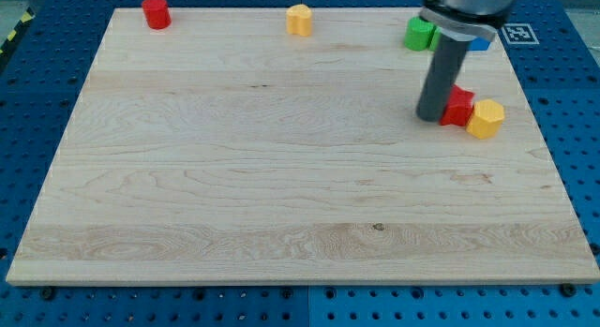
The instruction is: Move the red star into the yellow hexagon
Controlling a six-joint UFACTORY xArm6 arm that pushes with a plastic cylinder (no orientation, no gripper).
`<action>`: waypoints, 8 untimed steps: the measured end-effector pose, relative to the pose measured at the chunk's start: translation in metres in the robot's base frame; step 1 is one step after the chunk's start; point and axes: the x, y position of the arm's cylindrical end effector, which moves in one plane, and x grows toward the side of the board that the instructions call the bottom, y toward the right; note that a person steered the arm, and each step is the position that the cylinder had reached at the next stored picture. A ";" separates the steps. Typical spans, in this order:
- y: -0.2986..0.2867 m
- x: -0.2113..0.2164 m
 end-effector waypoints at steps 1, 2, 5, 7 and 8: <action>0.006 -0.001; -0.048 -0.007; -0.325 -0.078; -0.478 -0.173; -0.477 -0.177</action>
